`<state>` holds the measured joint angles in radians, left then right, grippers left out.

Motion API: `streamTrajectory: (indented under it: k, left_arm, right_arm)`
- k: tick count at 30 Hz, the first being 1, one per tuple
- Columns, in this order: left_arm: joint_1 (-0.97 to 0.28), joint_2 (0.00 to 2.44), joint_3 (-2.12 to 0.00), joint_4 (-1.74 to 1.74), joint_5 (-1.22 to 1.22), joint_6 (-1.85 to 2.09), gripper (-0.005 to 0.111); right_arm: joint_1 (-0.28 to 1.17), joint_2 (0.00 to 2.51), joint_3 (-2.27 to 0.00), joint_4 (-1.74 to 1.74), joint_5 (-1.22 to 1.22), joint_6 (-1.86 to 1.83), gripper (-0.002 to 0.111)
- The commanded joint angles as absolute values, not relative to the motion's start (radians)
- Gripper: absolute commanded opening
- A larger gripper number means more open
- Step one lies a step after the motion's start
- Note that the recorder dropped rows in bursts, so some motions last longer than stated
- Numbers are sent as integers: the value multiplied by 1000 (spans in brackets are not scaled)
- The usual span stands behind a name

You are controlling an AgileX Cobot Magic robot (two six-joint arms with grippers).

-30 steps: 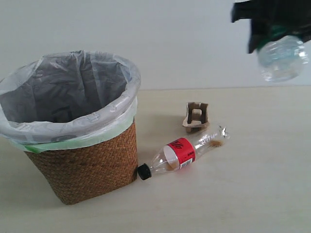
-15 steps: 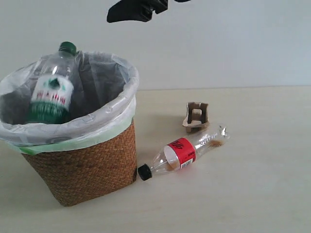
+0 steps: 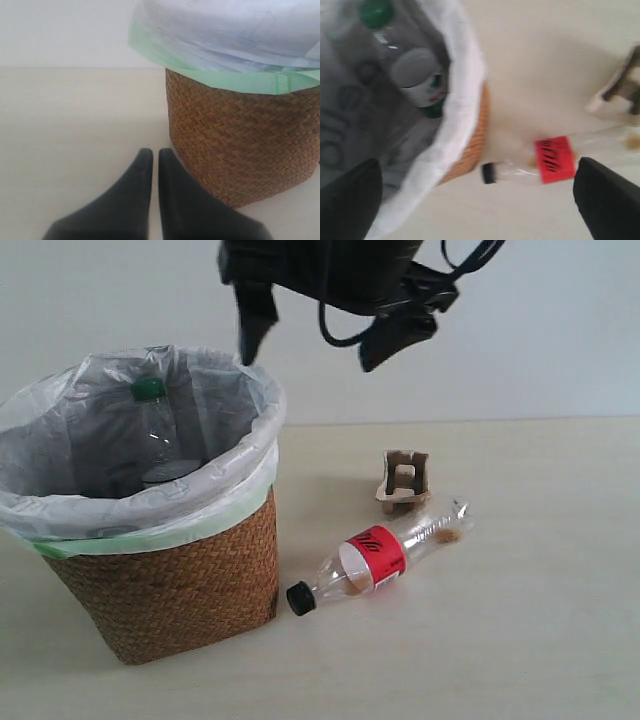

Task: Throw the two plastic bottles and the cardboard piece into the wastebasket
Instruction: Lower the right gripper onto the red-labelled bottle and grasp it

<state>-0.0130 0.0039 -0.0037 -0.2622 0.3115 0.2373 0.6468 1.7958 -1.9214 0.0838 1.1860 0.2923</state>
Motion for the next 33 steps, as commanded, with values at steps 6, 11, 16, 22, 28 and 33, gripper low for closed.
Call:
streamTrajectory:
  k: [6,11,16,22,28,33]
  left_arm:
    - [-21,0,0,-265,307,240,4]
    - [-21,0,0,-265,307,240,4]
    - [-21,0,0,-265,307,240,4]
    - [-21,0,0,-265,307,240,4]
    - [-21,0,0,-265,307,240,4]
    - [-21,0,0,-265,307,240,4]
  right_arm:
    - [648,1788,-1777,-168,1221,0,85]
    - [648,1790,-1610,-335,1221,-128,70]
    - [649,1790,-1466,-334,1209,-353,70]
    - [649,1790,-1339,-300,980,-543,70]
    - [649,1790,-1250,-300,767,-616,70]
    - [649,1790,-1171,-298,634,-738,70]
